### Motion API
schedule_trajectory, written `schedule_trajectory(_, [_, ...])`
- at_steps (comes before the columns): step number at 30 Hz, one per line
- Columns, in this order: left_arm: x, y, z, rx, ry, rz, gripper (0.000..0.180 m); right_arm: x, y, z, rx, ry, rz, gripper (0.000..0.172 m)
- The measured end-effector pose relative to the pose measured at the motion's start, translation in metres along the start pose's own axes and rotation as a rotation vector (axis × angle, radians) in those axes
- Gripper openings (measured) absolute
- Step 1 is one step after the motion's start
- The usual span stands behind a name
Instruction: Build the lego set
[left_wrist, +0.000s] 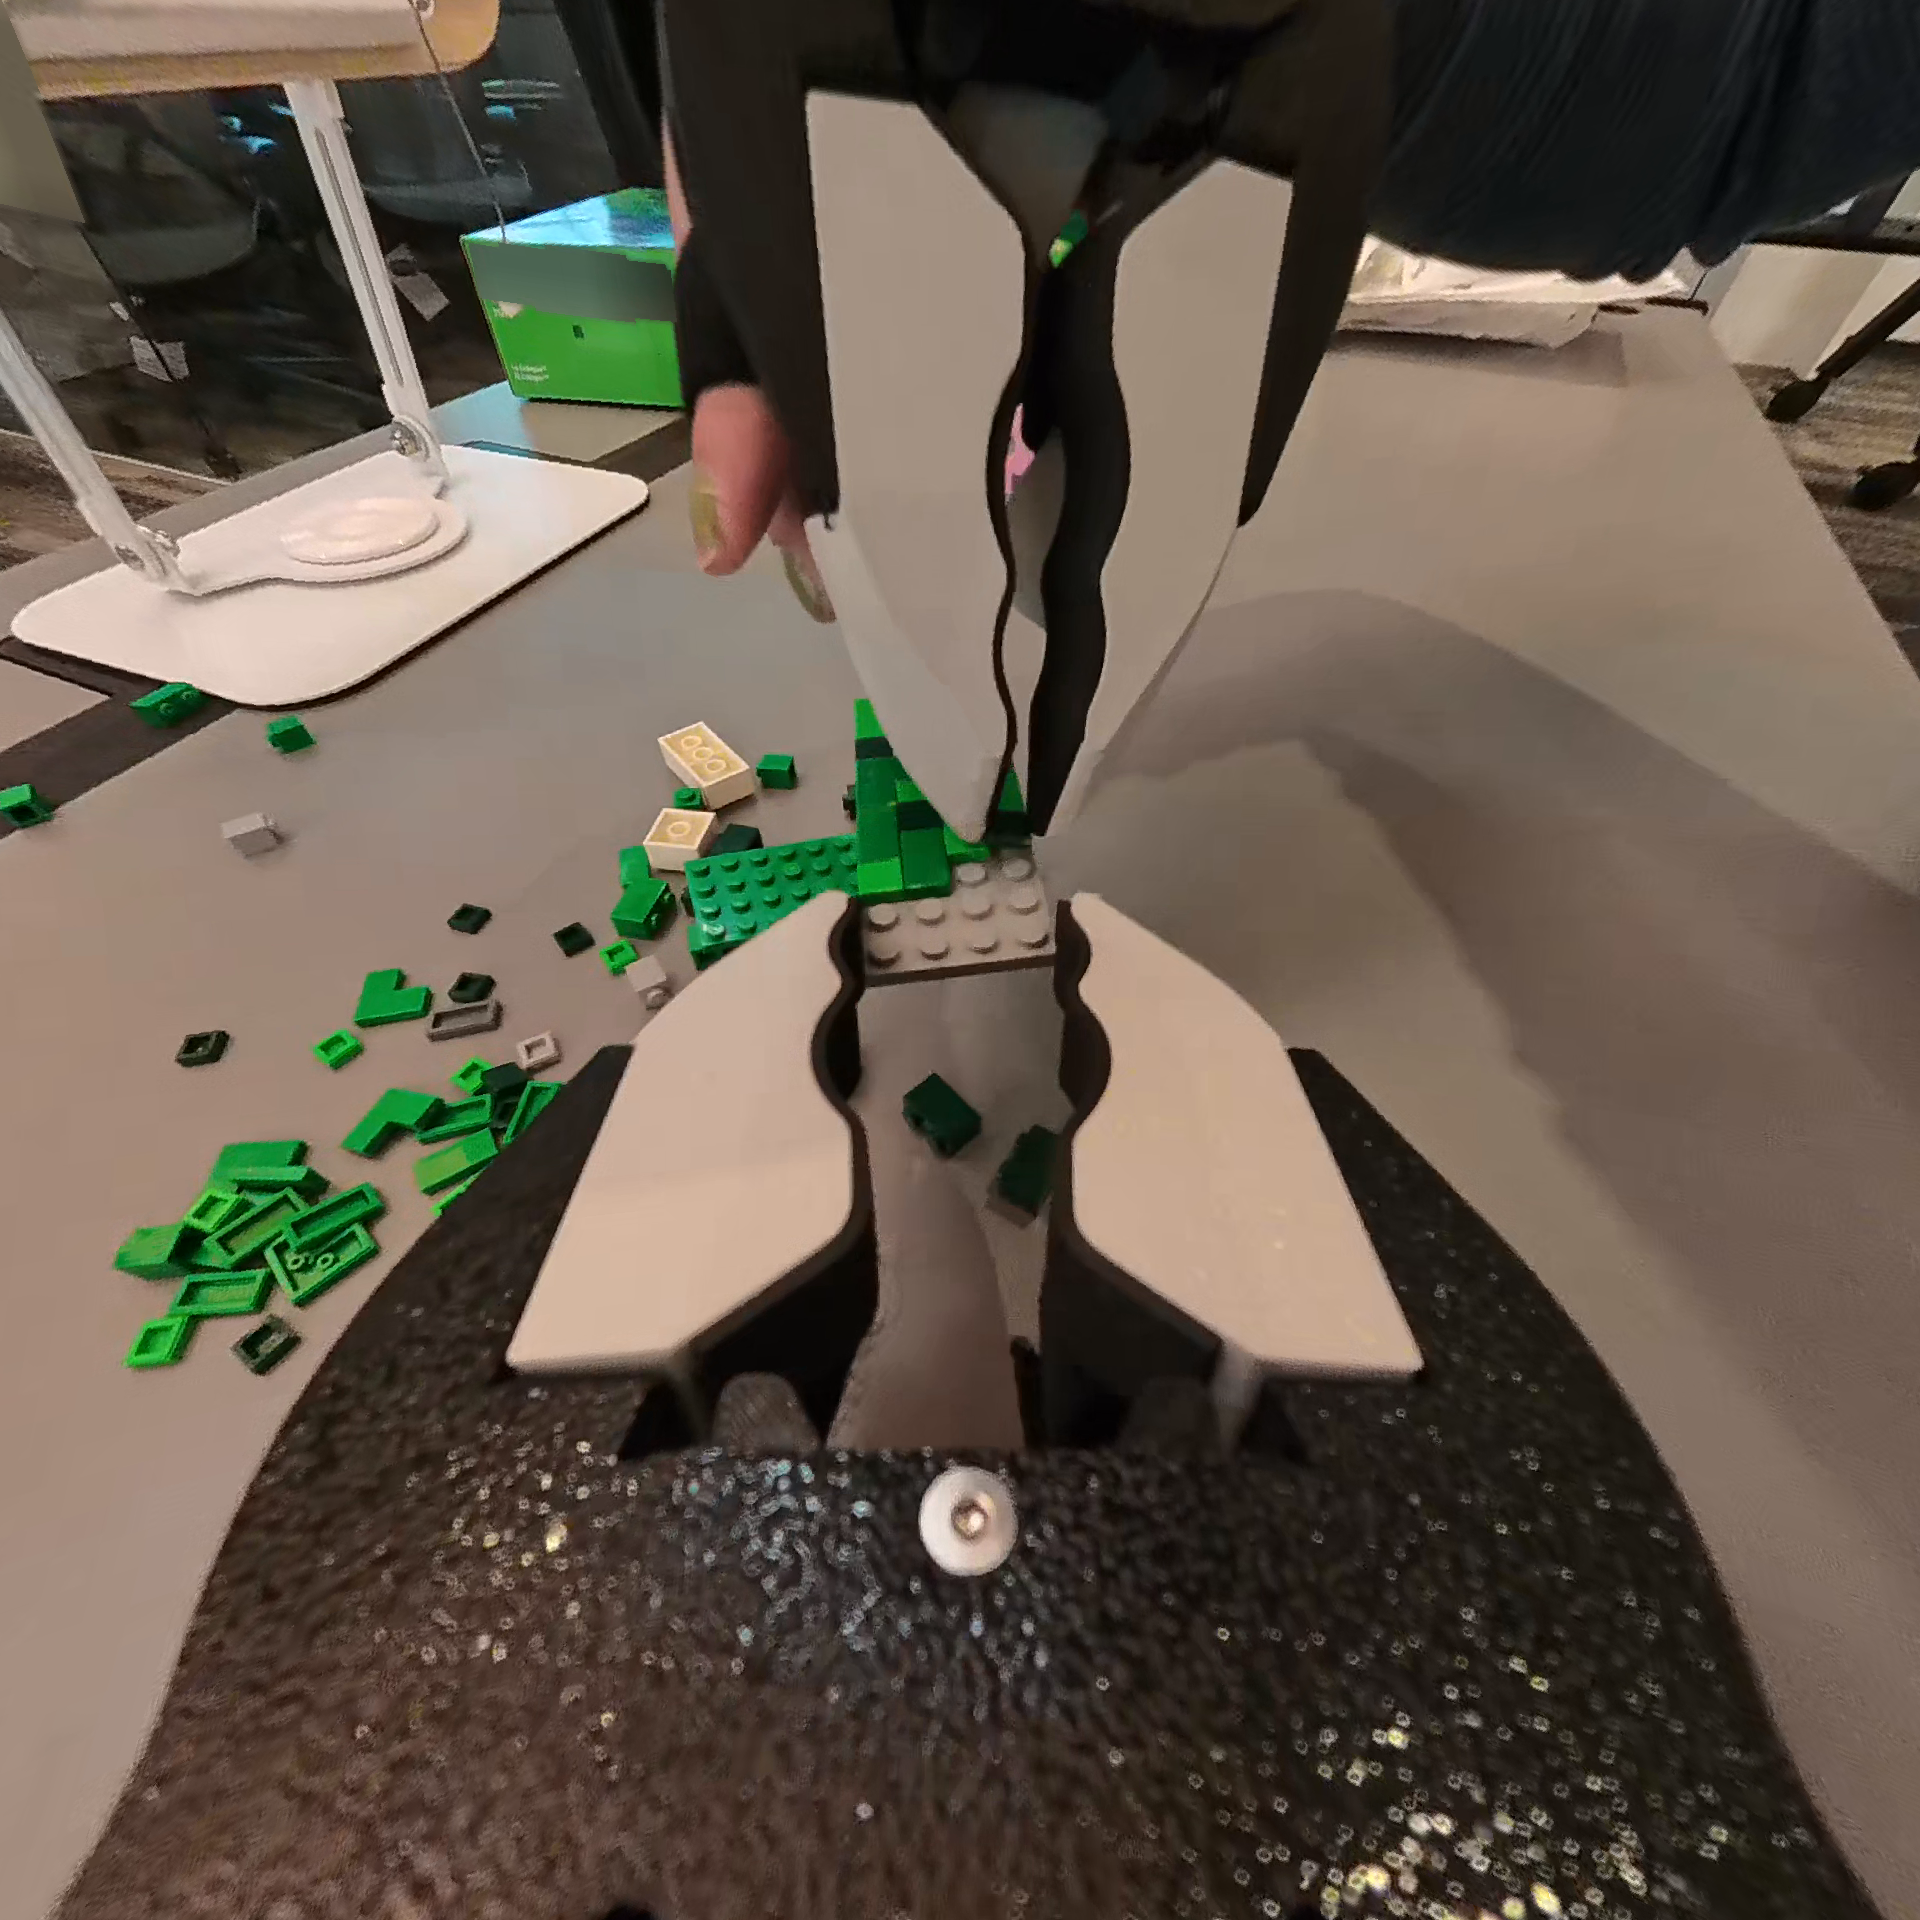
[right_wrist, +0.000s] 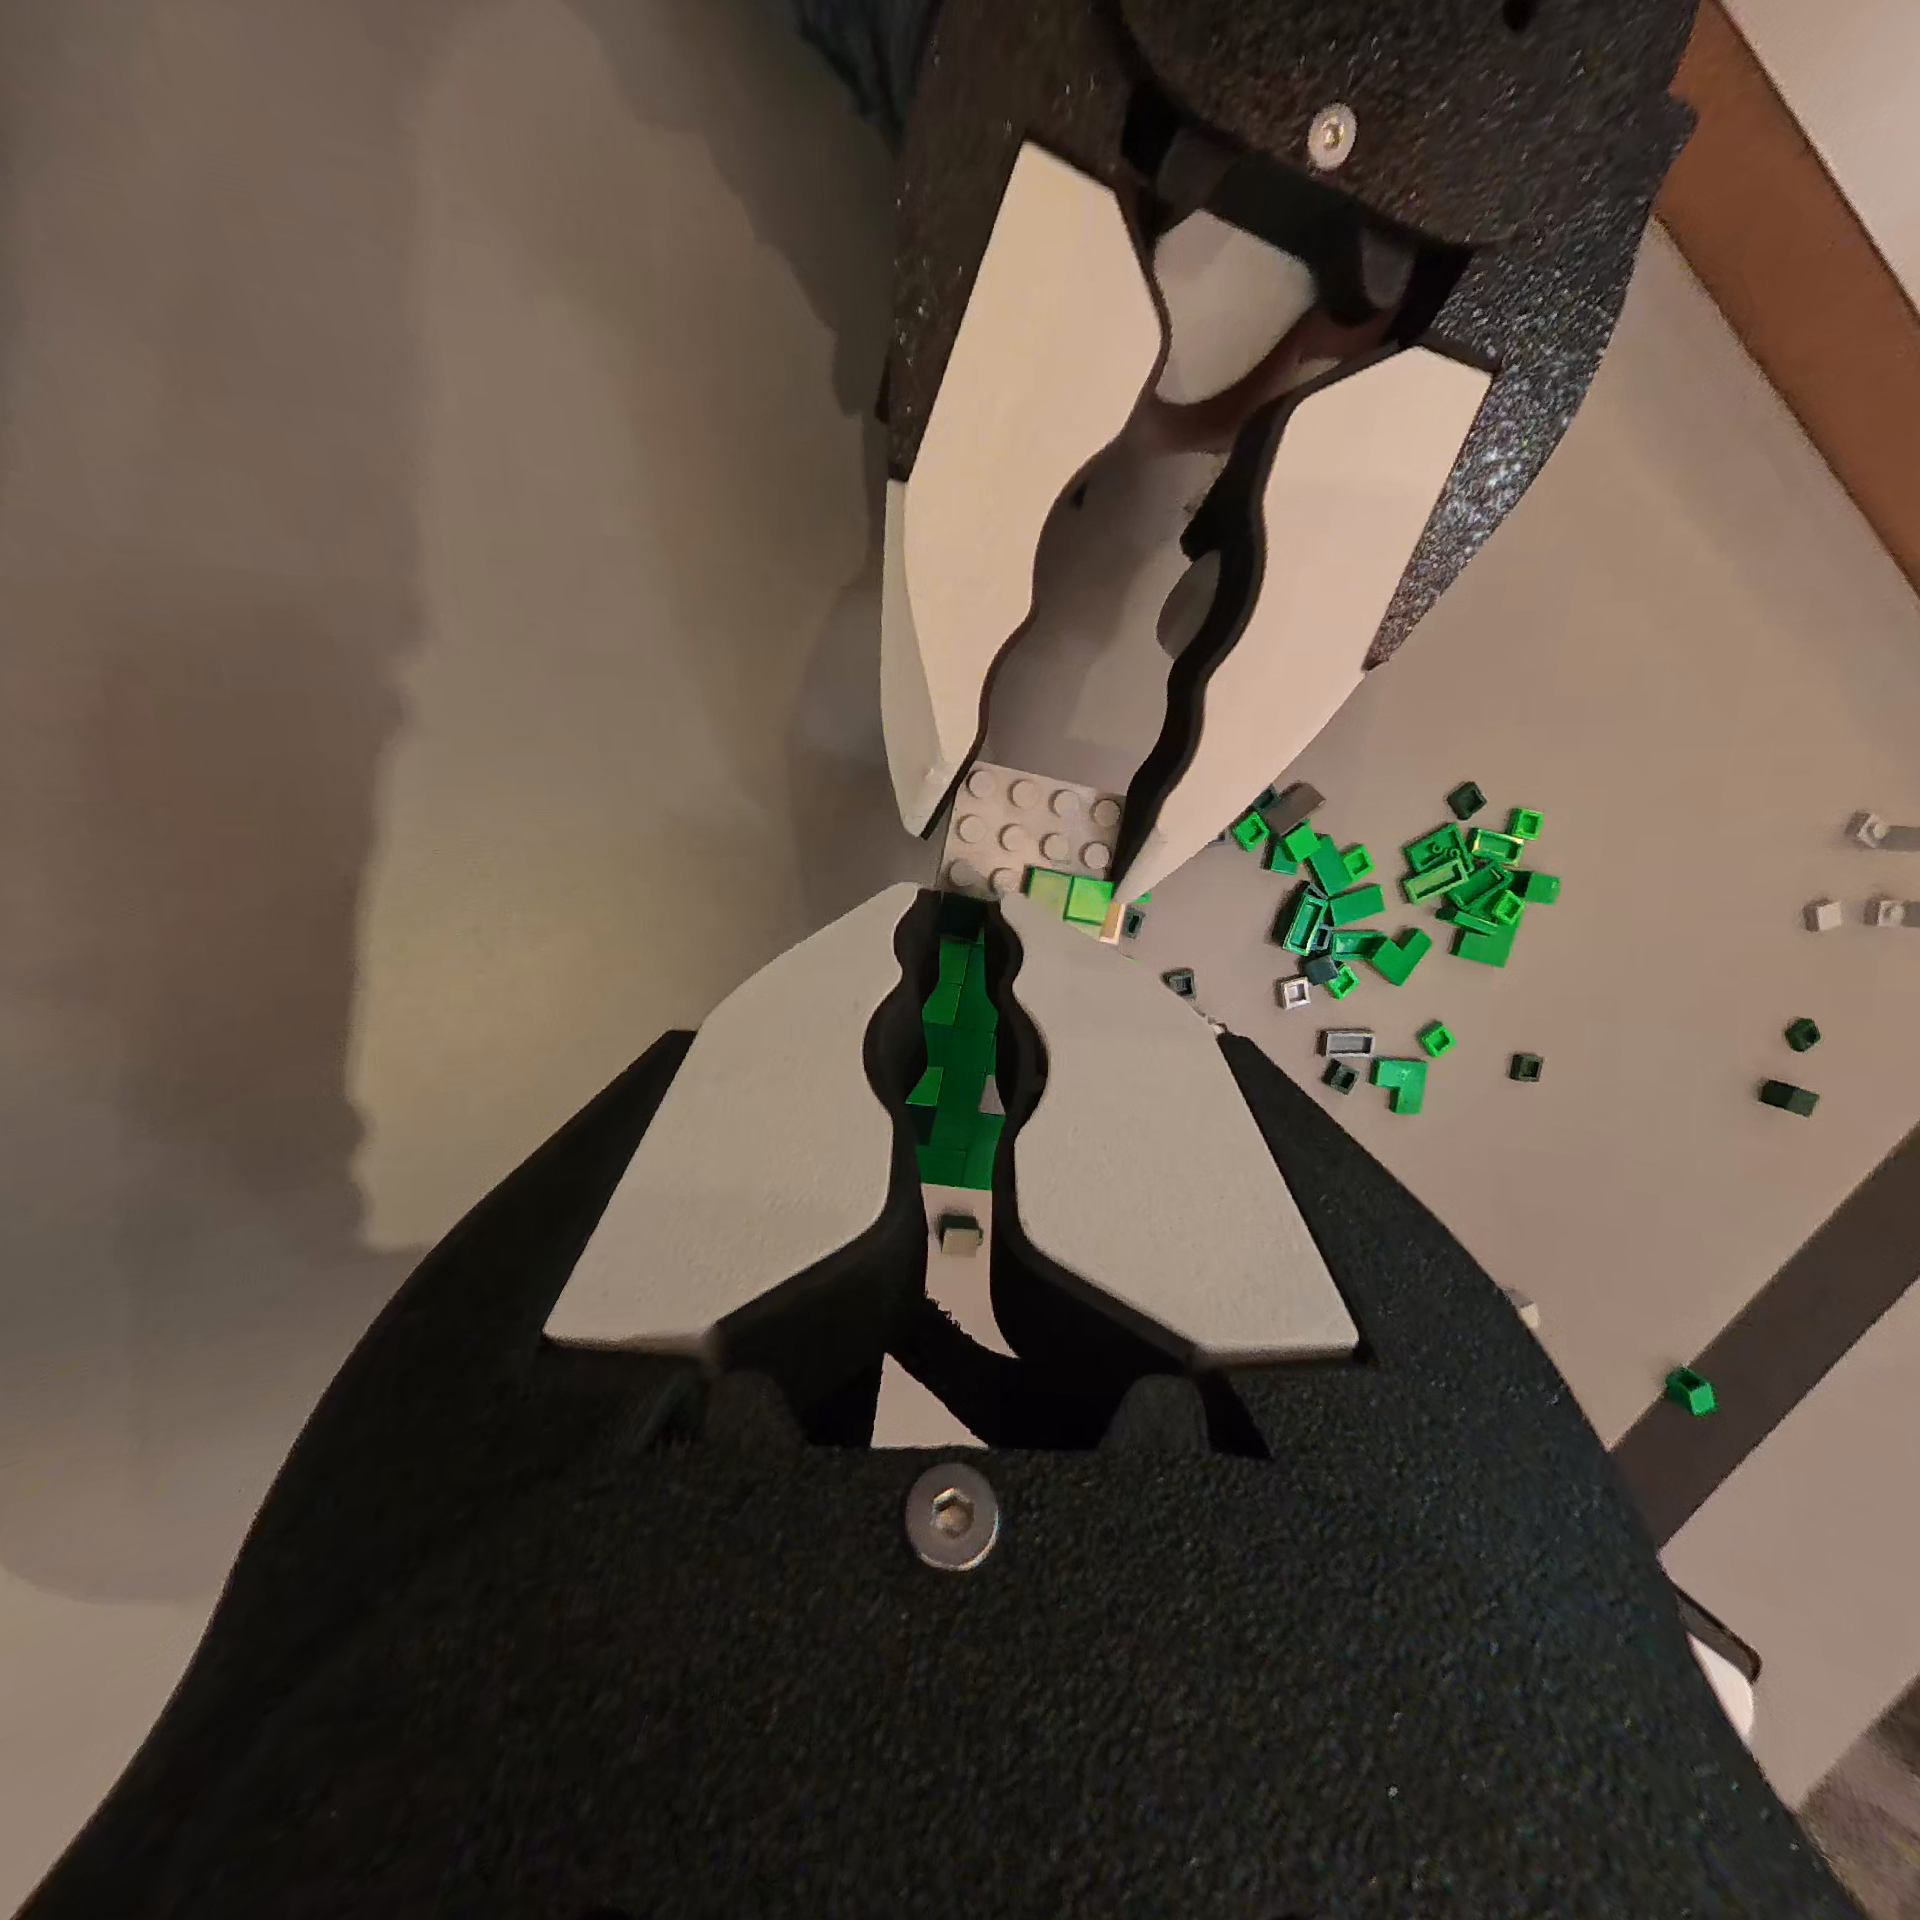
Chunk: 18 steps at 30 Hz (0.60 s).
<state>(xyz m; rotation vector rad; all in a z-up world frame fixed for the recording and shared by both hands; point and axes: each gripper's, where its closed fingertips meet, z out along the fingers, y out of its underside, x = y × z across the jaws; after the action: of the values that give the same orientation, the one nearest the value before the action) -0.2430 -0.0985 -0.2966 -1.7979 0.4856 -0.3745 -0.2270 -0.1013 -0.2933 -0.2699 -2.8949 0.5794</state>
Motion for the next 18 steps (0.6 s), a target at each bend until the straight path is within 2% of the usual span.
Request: schedule_trajectory(18, [-0.0011, -0.0015, -0.0018, 0.014, 0.008, -0.026, 0.035, 0.0019, -0.0009, 0.0029, -0.023, 0.022, -0.026, 0.008])
